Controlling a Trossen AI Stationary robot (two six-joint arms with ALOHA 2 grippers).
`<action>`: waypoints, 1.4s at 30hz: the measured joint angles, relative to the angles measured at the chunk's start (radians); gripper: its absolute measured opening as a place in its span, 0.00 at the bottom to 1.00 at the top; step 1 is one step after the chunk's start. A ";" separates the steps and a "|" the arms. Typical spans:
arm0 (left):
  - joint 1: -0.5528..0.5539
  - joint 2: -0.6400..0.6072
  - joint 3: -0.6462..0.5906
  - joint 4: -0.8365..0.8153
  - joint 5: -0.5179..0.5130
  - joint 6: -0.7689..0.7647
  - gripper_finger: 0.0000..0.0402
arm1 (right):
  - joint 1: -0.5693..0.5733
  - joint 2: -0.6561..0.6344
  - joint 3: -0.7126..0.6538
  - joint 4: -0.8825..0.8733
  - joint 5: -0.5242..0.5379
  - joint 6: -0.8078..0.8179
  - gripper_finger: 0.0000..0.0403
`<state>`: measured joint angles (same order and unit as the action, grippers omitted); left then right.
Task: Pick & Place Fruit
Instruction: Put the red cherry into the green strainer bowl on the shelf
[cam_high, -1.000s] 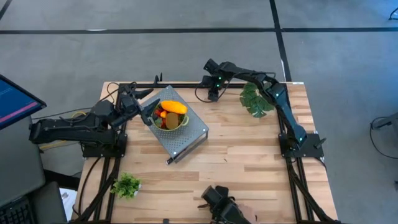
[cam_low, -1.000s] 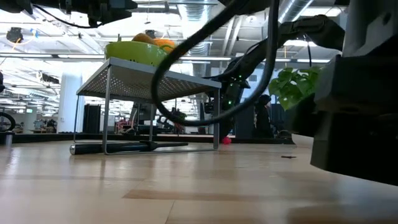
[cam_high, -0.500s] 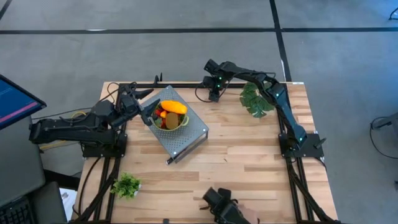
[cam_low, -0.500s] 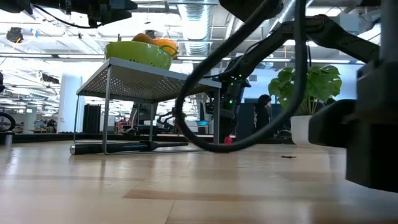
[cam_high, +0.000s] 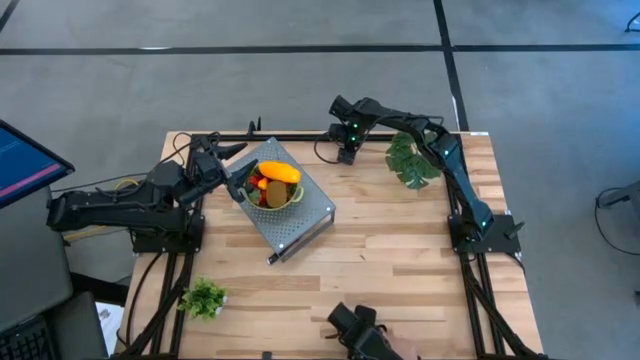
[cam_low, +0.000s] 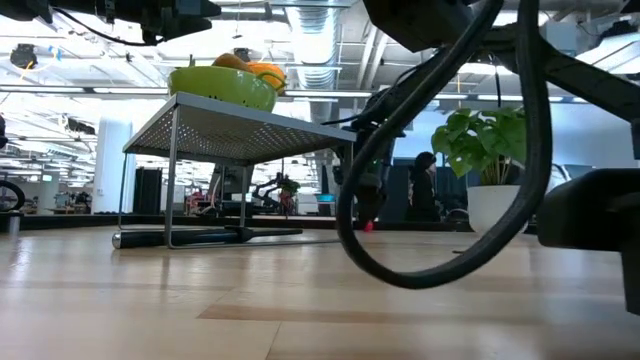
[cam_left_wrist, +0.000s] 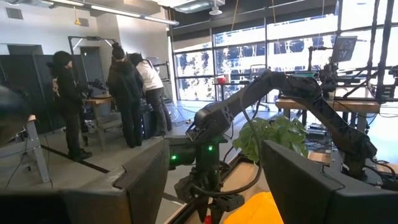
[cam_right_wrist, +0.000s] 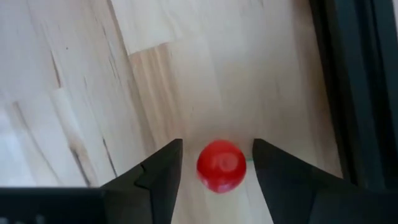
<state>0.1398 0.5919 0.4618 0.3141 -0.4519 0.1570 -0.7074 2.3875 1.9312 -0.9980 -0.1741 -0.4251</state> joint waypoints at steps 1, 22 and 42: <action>0.000 0.000 0.000 0.000 0.000 0.000 0.61 | 0.000 0.000 0.000 -0.004 0.000 0.000 0.46; 0.000 0.000 0.000 0.000 0.000 0.000 0.61 | 0.000 0.000 -0.002 -0.034 -0.001 0.018 0.25; 0.000 0.000 0.000 -0.004 0.000 0.000 0.61 | 0.039 -0.044 -0.008 -0.271 -0.255 -0.046 0.25</action>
<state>0.1394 0.5919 0.4618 0.3102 -0.4515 0.1566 -0.6684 2.3437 1.9236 -1.2685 -0.4292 -0.4709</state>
